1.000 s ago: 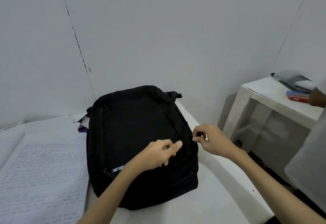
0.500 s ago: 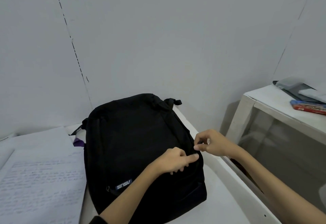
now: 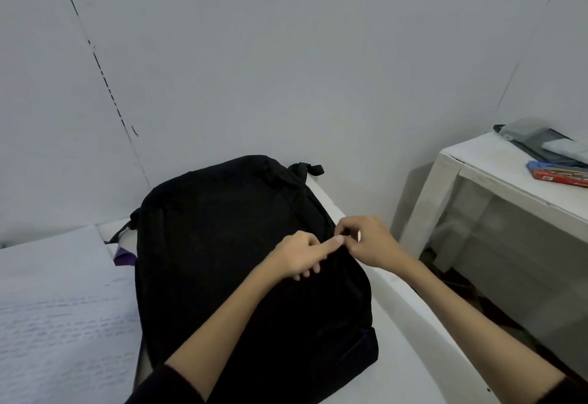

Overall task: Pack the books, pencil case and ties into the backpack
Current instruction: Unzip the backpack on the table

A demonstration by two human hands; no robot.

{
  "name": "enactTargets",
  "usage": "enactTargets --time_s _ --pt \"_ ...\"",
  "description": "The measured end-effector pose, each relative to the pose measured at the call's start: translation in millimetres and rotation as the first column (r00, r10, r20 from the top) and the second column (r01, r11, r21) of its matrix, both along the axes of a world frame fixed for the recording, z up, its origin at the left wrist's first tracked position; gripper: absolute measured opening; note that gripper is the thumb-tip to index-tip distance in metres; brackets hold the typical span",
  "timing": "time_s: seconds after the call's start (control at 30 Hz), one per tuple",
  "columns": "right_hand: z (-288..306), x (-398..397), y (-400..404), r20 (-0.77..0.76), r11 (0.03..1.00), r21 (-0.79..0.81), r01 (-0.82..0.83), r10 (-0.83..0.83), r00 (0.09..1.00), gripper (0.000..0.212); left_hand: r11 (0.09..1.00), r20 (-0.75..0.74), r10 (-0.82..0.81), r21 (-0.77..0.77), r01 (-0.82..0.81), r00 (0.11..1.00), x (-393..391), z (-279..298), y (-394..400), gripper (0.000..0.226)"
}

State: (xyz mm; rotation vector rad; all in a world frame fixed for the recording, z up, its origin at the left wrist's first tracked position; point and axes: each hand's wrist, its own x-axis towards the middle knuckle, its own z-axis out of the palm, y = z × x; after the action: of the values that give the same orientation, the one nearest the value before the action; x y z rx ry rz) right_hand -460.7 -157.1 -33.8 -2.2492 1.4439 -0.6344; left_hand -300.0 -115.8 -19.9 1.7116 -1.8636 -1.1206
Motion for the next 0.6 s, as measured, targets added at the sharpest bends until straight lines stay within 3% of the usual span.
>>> enactTargets --time_s 0.1,0.23,0.37,0.6 --pt "-1 -2 -4 0.085 0.999 0.036 -0.008 0.005 0.996 0.029 0.996 -0.124 -0.034 0.075 0.044 0.992 -13 -11 -5 0.029" --pt "0 -3 -17 0.088 0.999 0.036 0.02 -0.023 0.996 0.033 0.999 -0.197 -0.01 0.043 0.019 0.98 -7 -16 -1 0.029" --pt "5 22 -46 -0.002 0.99 -0.115 0.079 -0.079 0.997 0.01 0.996 -0.274 -0.069 0.036 0.082 0.959 22 -2 11 0.017" --pt "3 74 -101 -0.176 0.951 -0.283 0.125 -0.179 0.968 0.019 0.992 -0.228 -0.096 0.053 0.111 0.969 53 3 26 0.011"
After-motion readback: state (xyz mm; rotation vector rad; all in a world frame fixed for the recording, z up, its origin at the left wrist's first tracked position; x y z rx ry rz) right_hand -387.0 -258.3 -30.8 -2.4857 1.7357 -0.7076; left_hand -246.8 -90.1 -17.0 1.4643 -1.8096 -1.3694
